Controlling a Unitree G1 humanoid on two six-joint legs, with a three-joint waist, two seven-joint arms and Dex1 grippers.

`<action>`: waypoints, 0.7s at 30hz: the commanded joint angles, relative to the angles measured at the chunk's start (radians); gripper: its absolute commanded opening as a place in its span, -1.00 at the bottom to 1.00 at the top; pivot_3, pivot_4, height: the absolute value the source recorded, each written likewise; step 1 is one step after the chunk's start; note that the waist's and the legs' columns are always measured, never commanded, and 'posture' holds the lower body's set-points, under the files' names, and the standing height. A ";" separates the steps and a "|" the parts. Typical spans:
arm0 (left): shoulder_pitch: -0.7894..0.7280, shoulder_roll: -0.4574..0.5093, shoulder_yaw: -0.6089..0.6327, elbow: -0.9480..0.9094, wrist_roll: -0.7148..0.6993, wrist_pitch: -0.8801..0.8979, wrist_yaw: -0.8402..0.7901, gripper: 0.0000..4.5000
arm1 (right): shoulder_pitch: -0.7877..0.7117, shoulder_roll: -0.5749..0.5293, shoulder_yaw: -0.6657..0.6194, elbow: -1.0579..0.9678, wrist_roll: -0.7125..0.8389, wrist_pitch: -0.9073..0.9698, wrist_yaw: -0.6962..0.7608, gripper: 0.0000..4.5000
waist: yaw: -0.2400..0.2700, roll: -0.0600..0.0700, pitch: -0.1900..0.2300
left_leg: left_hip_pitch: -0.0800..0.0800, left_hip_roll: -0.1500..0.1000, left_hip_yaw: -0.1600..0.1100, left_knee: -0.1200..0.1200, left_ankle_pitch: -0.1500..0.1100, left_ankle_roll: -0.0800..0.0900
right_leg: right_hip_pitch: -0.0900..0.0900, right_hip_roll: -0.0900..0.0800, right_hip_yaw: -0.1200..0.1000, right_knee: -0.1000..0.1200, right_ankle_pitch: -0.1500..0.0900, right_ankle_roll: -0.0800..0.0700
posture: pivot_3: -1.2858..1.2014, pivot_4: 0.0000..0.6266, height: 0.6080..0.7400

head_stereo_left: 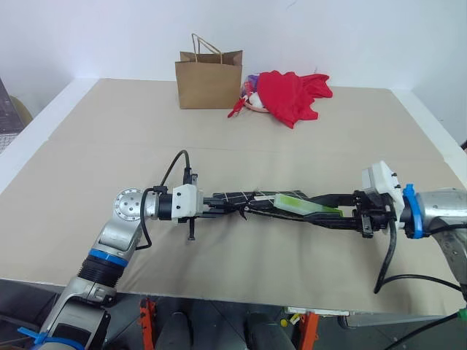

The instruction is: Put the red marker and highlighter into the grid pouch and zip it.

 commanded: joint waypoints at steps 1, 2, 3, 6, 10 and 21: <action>0.005 0.004 0.007 -0.042 -0.013 0.009 0.015 -1.00 | 0.006 -0.018 -0.011 -0.020 0.010 -0.003 0.030 -0.51 | 0.000 0.000 0.000 | 0.000 0.000 0.000 0.000 0.000 0.000 | 0.000 0.000 0.000 0.000 0.000 0.000 | 0.03 -0.52 0.99; 0.007 0.006 0.007 -0.044 -0.012 0.010 0.015 -1.00 | 0.015 -0.025 -0.008 -0.021 0.006 -0.011 0.044 -0.51 | 0.000 0.000 0.000 | 0.000 0.000 0.000 0.000 0.000 0.000 | 0.000 0.000 0.000 0.000 0.000 0.000 | 0.03 -0.52 0.99; 0.007 0.006 0.007 -0.046 -0.011 0.011 0.015 -1.00 | 0.021 -0.028 -0.007 -0.021 0.003 -0.019 0.057 -0.51 | 0.000 0.000 0.000 | 0.000 0.000 0.000 0.000 0.000 0.000 | 0.000 0.000 0.000 0.000 0.000 0.000 | 0.03 -0.52 0.99; 0.008 0.010 0.007 -0.049 -0.007 0.009 0.013 -1.00 | 0.036 -0.025 -0.015 -0.019 0.011 -0.029 0.078 -0.51 | 0.000 0.000 0.000 | 0.000 0.000 0.000 0.000 0.000 0.000 | 0.000 0.000 0.000 0.000 0.000 0.000 | 0.03 -0.52 0.99; 0.005 0.011 0.008 -0.045 -0.006 0.008 0.012 -1.00 | 0.037 -0.020 -0.026 -0.029 0.028 -0.013 0.077 -0.51 | 0.000 0.000 0.000 | 0.000 0.000 0.000 0.000 0.000 0.000 | 0.000 0.000 0.000 0.000 0.000 0.000 | 0.03 -0.52 0.99; 0.001 0.004 0.006 -0.051 -0.007 0.011 0.011 -1.00 | 0.026 -0.046 0.007 -0.011 -0.019 0.035 0.039 -0.51 | 0.000 0.000 0.000 | 0.000 0.000 0.000 0.000 0.000 0.000 | 0.000 0.000 0.000 0.000 0.000 0.000 | 0.03 -0.52 0.99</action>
